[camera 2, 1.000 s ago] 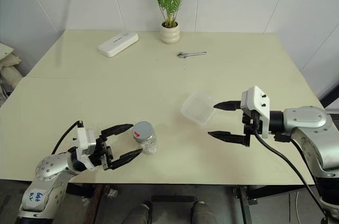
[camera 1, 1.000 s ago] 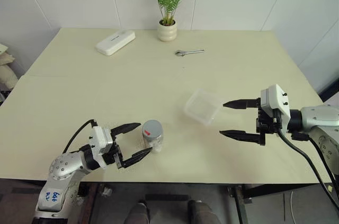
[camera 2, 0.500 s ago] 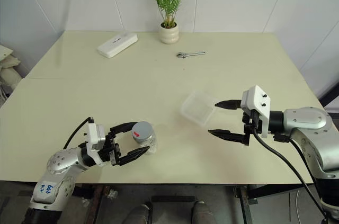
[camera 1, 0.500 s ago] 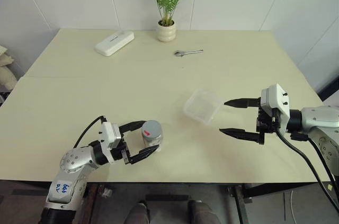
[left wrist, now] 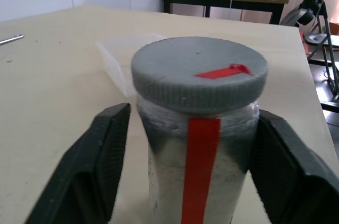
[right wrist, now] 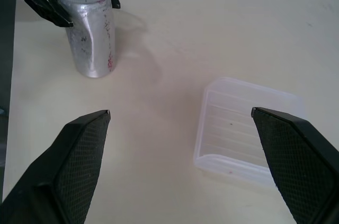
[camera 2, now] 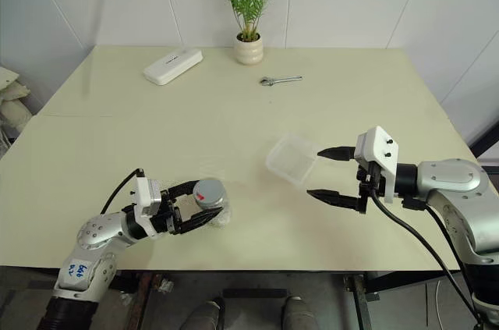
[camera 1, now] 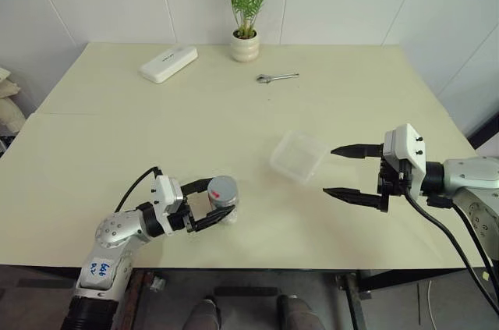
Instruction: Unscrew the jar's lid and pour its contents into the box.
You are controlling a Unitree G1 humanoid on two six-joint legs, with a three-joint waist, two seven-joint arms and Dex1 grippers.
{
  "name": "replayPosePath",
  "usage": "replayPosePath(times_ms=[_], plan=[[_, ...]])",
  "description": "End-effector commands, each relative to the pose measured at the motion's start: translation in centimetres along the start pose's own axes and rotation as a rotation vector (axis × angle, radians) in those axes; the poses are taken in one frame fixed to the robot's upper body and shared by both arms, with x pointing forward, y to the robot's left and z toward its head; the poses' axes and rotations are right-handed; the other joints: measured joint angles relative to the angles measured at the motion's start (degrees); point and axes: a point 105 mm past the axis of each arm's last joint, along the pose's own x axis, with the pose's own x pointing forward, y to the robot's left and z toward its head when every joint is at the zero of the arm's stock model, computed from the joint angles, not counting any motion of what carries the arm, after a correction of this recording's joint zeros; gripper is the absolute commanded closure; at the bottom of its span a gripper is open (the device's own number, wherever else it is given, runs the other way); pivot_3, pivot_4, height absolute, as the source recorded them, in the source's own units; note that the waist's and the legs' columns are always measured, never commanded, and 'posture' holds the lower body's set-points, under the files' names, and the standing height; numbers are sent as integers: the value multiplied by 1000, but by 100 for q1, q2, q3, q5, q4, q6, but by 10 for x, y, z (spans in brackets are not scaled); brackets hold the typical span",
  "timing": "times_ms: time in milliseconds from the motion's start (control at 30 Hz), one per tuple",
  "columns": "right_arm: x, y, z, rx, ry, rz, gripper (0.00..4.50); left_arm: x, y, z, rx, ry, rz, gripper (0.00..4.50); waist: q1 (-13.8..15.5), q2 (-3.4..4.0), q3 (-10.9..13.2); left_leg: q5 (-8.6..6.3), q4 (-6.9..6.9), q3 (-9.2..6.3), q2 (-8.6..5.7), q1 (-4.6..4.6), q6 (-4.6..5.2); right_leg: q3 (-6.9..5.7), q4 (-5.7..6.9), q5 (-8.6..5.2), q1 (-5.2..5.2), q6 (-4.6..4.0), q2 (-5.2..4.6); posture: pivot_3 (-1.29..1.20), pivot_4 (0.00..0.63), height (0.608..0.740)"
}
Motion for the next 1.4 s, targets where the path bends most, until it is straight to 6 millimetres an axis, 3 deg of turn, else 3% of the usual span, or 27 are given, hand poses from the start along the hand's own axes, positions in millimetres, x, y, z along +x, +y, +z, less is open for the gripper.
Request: replayPosePath(times_ms=[33,367,567,867,1033,1233,1300,1400], plan=[[-1,-1,14,-61,-32,-11,0,0,1,4,33,-7,-7,2380,-3,0,0,0,0,0,0,1,0,0,0,0,0,1,0,0,150,740],[2,-4,21,-78,-52,-41,0,-4,10,9,51,2,6,2501,-2,0,0,0,0,3,0,3,0,3,1,1,0,1,0,0,150,740],[16,-13,46,-60,-134,-119,0,-7,31,22,77,0,4,2501,-13,0,0,0,1,4,1,6,0,5,6,3,0,1,3,0,150,740],[56,-4,93,32,-264,-132,0,12,54,59,64,-95,-79,2501,-9,0,0,0,-6,2,1,2,0,4,8,3,-4,2,3,0,150,740],[79,0,109,53,-307,-154,0,25,55,61,65,-47,-158,2501,-18,0,0,-1,-9,1,1,4,1,4,12,4,-5,4,4,0,150,740],[102,-3,118,74,-322,-207,0,36,57,67,69,-70,-232,2501,-17,0,0,-1,-13,0,2,-1,2,3,23,27,-15,46,7,0,150,740],[113,-7,116,85,-281,-256,0,41,62,65,76,-48,-219,2501,-34,0,0,-2,-17,0,2,1,3,4,23,51,-18,91,8,0,150,740],[116,-11,114,100,-270,-308,0,45,69,66,73,-39,-178,2501,-28,0,0,-1,-20,-1,3,-6,3,3,45,49,-40,88,8,0,150,740]])
